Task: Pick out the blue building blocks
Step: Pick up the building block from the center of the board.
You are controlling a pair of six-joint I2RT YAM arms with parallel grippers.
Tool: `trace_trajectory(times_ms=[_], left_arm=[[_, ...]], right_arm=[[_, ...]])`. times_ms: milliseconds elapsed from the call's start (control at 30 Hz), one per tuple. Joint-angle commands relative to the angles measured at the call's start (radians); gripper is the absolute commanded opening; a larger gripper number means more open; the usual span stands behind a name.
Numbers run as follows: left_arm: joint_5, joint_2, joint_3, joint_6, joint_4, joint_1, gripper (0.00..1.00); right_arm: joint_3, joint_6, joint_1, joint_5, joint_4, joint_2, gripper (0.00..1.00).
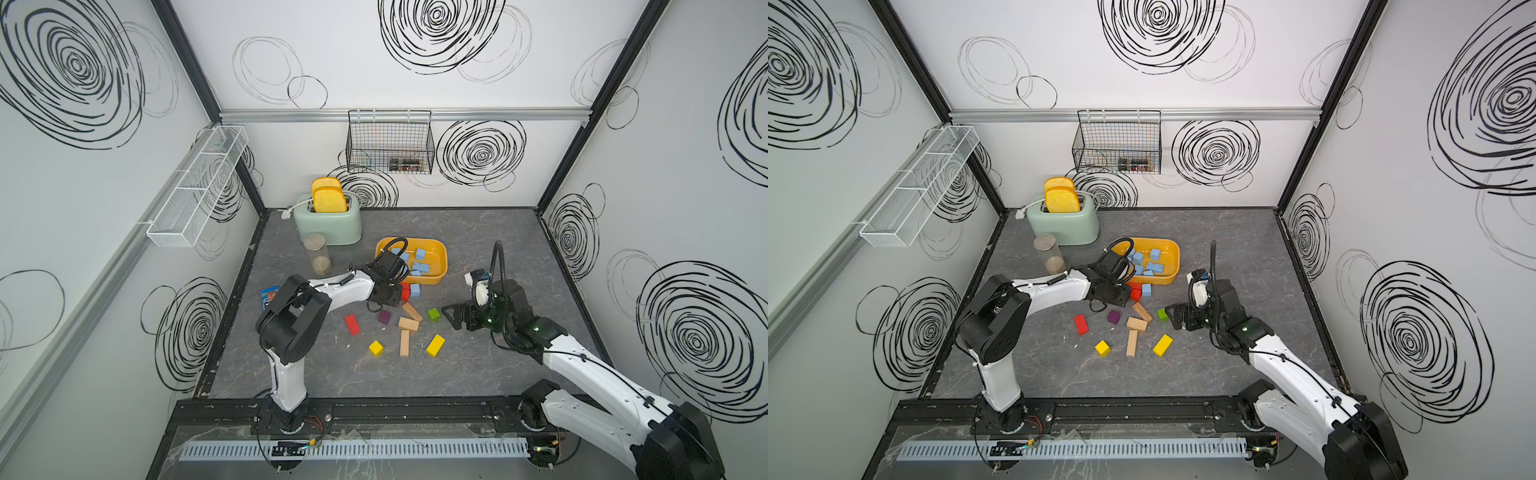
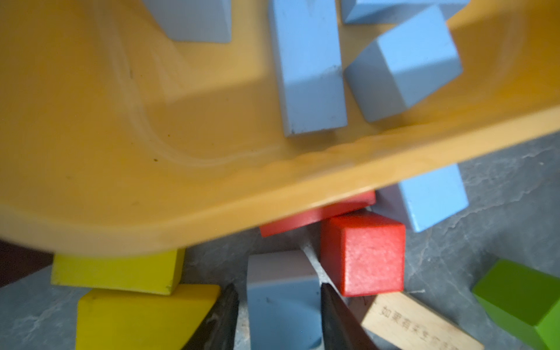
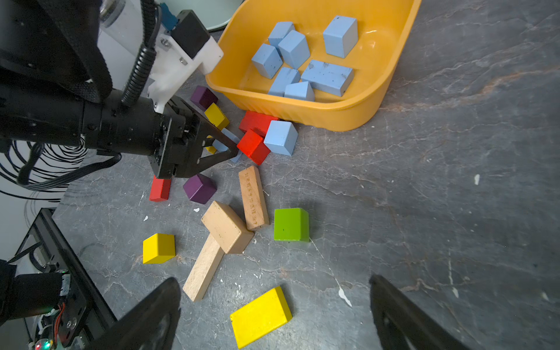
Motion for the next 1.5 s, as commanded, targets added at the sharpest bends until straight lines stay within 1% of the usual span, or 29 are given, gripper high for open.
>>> trace_trajectory(times_ms=[0, 100, 200, 433, 667, 767, 933, 1100, 1300, 1467], left_arm=[[-0.011, 0.014, -0.002, -0.006, -0.002, 0.008, 0.45], [-0.016, 0.006, -0.004, -0.005, -0.005, 0.008, 0.40], [-0.017, 0.001, -0.007, -0.004, -0.008, 0.008, 0.38], [-0.016, -0.034, -0.032, -0.006, -0.012, 0.005, 0.30], [-0.013, -0.116, -0.080, 0.008, -0.015, 0.005, 0.11], [-0.014, -0.160, -0.097, 0.018, -0.024, 0.004, 0.00], [-0.015, -0.233, -0.107, 0.026, -0.045, 0.003, 0.00], [-0.019, -0.287, -0.081, 0.032, -0.075, 0.003, 0.00], [-0.023, -0.324, -0.015, 0.043, -0.104, 0.006, 0.00], [-0.010, -0.308, 0.070, 0.053, -0.114, 0.013, 0.00]], right_arm=[[-0.008, -0.003, -0.004, -0.004, 0.010, -0.017, 0.98], [-0.009, -0.003, -0.003, -0.003, 0.009, -0.021, 0.98], [-0.011, -0.002, -0.004, -0.005, 0.008, -0.022, 0.98], [-0.012, -0.001, -0.004, -0.002, 0.007, -0.039, 0.98], [0.004, 0.000, -0.003, -0.003, -0.004, -0.042, 0.98], [0.013, 0.000, -0.004, -0.004, -0.015, -0.047, 0.98], [0.042, -0.013, -0.003, -0.003, -0.046, -0.057, 0.98], [0.074, -0.021, -0.003, -0.006, -0.063, -0.063, 0.98], [0.095, -0.011, -0.004, -0.013, -0.061, -0.070, 0.98], [0.084, 0.021, -0.004, -0.027, -0.034, -0.087, 0.98]])
